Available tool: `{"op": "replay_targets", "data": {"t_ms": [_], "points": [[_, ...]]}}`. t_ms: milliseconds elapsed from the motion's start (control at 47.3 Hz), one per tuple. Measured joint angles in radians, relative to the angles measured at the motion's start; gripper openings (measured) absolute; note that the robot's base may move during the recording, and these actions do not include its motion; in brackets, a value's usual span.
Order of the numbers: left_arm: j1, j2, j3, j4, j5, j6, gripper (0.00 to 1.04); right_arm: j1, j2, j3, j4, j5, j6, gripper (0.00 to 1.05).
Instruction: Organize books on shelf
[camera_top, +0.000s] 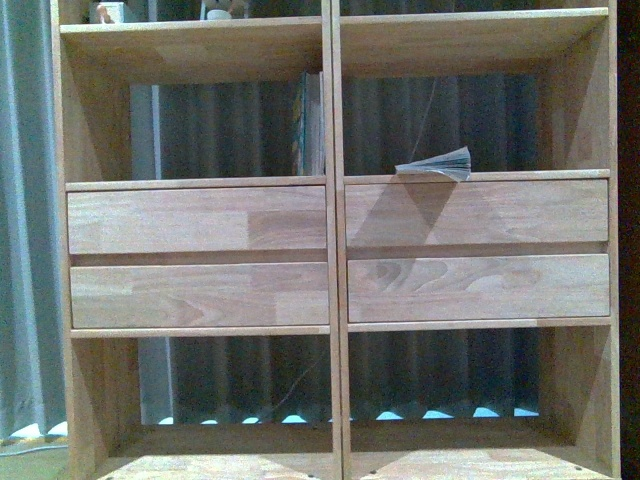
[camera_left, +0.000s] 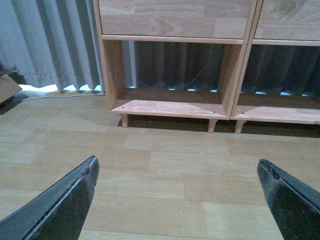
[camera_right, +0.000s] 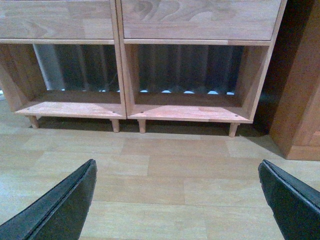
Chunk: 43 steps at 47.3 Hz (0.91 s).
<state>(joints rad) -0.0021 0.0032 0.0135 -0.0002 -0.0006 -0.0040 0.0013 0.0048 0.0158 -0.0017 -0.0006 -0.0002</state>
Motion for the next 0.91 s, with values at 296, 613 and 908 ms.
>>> {"op": "replay_targets", "data": {"t_ms": [296,613,908], "points": [[0.0,0.0,0.0,0.0,0.0,0.0,0.97,0.0,0.0,0.0,0.0,0.0,0.0,0.98],[0.0,0.0,0.0,0.0,0.0,0.0,0.97,0.0,0.0,0.0,0.0,-0.001,0.0,0.98],[0.0,0.0,0.0,0.0,0.0,0.0,0.97,0.0,0.0,0.0,0.0,0.0,0.0,0.98]]}}
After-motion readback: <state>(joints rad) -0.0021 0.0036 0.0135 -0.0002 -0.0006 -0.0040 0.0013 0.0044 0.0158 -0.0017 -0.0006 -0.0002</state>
